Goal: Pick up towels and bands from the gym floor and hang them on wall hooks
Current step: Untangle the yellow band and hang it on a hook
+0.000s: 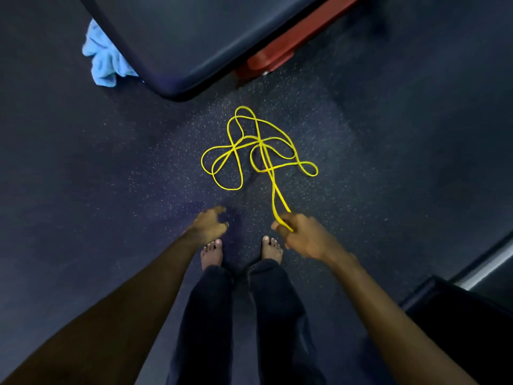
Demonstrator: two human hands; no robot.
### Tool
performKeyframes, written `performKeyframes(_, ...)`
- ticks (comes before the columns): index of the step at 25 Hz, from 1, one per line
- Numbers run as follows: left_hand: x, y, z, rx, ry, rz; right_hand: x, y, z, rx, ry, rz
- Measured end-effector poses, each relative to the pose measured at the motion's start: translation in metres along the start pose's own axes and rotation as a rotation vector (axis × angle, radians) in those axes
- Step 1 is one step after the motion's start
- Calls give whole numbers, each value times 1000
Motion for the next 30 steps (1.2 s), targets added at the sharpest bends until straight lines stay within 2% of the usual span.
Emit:
performKeyframes(2,-22,11,-13,-15,7,0,-60,-35,-36,95,-96,-77)
performKeyframes(4,-36,14,-22,-8,19,-2,-105,-64,-65,289,-290,-94)
performKeyframes(6,-44,13,-24,-13,24,-13,-109,-71,-67,395,-458,-99)
performKeyframes(7,-46,9,-25,-10,24,-12,-98,-66,-56,362,-474,-83)
performKeyframes(9,-48,-1,-22,7,27,-48,-56,-32,-17,153,-372,-14)
performKeyframes(11,-53,-18,-17,-1,34,-106,-13,14,24,-208,-288,98)
performKeyframes(12,-56,-26,-15,1,33,-125,2,31,42,-246,-275,167)
performKeyframes(13,-59,-35,-11,4,35,-125,14,37,54,-203,-260,193)
performKeyframes(16,-67,-55,-1,-4,35,-157,34,11,65,287,-67,152)
performKeyframes(17,-70,-62,4,-7,41,-166,37,1,68,364,-31,121)
performKeyframes(18,-71,-67,8,-15,40,-179,42,-5,72,330,-46,94)
performKeyframes(20,-62,-78,19,-29,23,-188,58,5,92,191,-142,151)
performKeyframes(21,-52,-85,25,-40,24,-191,76,17,104,166,-135,177)
performKeyframes(23,-23,-101,38,-69,40,-196,120,36,132,302,-79,262)
performKeyframes(26,23,-123,52,-100,80,-188,183,41,169,399,34,243)
performKeyframes(28,52,-143,60,-93,91,-178,221,45,208,289,-17,193)
performKeyframes(30,76,-165,65,-71,99,-158,247,50,244,49,-21,110)
Point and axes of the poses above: each hand's wrist, its own x-axis towards the middle knuckle, its own z-axis out of the palm, y = z × x, the point moved 2 cm from there along x, towards the middle knuckle, and after that the axes turned 9 degrees about y, right-handed, at the moved point
